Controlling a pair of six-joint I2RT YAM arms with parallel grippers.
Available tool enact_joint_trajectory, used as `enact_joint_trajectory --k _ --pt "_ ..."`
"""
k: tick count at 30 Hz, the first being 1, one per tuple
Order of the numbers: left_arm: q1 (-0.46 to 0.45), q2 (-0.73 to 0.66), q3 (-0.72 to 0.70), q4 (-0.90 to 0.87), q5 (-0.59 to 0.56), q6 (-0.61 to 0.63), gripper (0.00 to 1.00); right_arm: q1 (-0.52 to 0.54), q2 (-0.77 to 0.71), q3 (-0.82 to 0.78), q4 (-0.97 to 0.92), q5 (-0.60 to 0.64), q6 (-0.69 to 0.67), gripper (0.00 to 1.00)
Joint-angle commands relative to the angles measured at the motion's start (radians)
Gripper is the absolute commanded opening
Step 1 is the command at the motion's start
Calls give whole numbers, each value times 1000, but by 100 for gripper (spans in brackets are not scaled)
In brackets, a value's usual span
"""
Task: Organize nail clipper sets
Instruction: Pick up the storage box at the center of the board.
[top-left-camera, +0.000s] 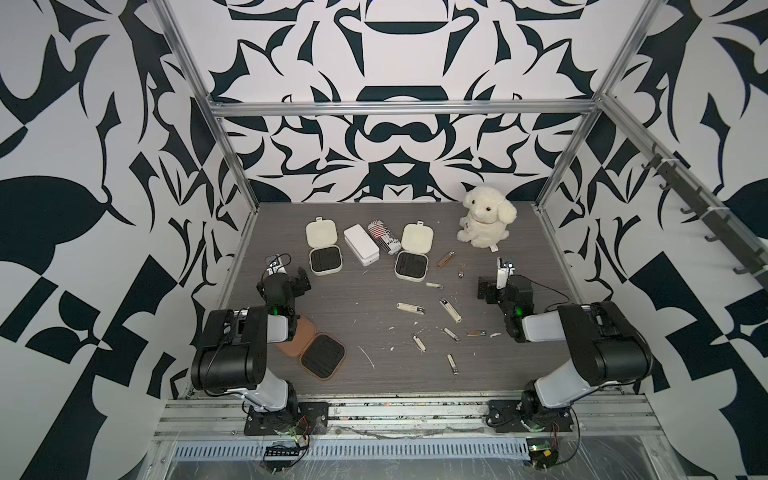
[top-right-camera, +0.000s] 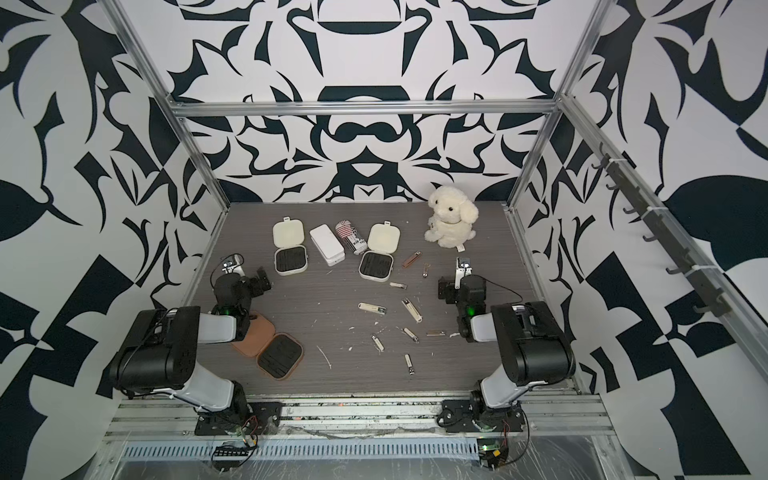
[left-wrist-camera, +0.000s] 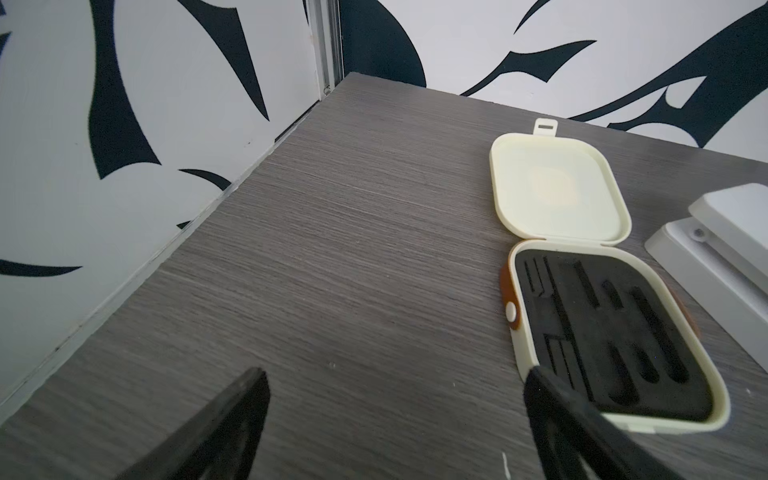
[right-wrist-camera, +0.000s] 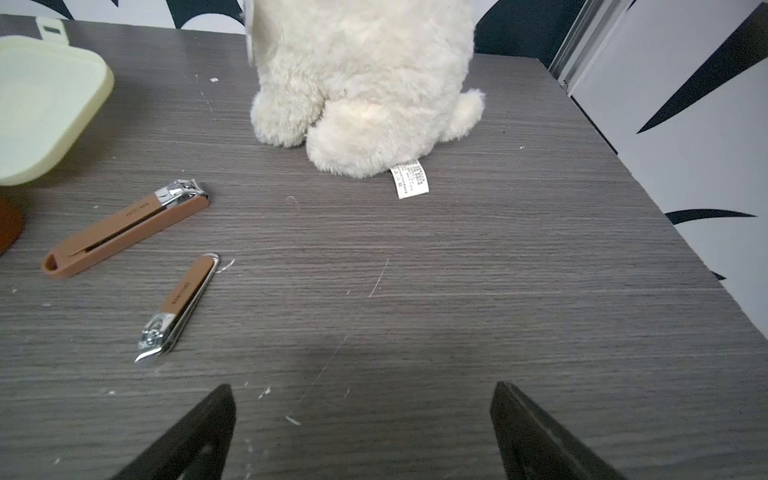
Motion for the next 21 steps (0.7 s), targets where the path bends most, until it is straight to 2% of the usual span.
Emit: enact_joint_trajectory --k 1,21 --pt "-3 -14 0 13 0 11 100 1 -23 17 38 2 -2 100" --pt "-3 -13 0 13 -1 10 100 1 -25 16 33 4 -2 100"
